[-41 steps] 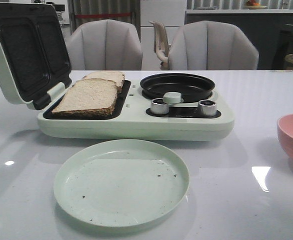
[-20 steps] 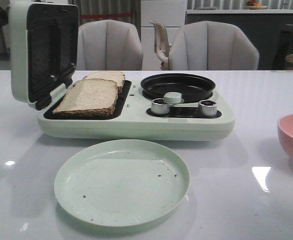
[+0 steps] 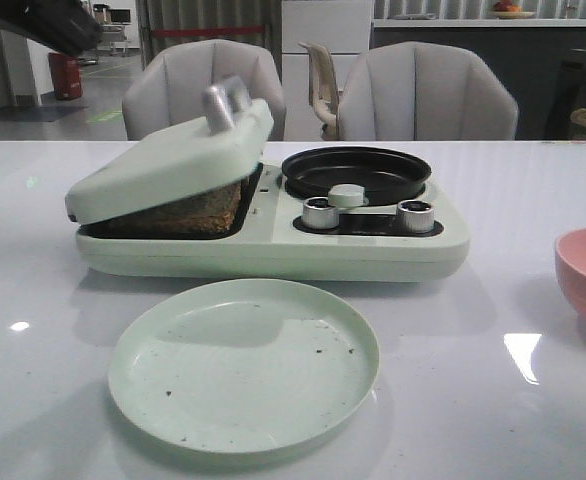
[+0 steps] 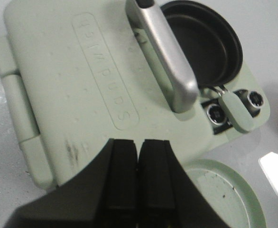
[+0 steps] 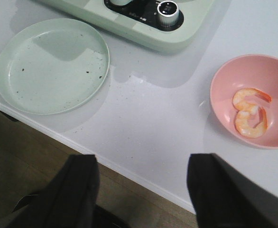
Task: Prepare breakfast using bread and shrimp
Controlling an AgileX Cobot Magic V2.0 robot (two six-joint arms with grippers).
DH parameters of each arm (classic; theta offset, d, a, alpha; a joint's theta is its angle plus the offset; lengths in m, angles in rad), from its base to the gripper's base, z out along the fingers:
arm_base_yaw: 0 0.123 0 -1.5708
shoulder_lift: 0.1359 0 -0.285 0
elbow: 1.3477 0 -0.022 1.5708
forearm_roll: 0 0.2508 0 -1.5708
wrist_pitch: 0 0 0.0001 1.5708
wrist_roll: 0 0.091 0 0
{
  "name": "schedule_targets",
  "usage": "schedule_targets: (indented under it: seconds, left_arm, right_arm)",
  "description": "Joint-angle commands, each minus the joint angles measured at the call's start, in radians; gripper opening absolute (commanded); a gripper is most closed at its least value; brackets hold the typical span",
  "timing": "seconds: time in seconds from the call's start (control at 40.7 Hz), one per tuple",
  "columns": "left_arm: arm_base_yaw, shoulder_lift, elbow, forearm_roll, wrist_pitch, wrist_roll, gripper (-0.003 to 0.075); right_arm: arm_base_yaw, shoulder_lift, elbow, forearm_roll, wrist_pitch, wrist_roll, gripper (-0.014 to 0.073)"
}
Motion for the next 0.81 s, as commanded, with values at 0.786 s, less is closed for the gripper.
schedule_targets:
  seconds: [0.786]
  left_arm:
    - [-0.313, -0.731, 0.505, 0.705, -0.143, -0.561, 0.0104]
  right_arm:
    - [-0.005, -0.002, -0.028, -0.004, -0.081, -0.001, 0.0516]
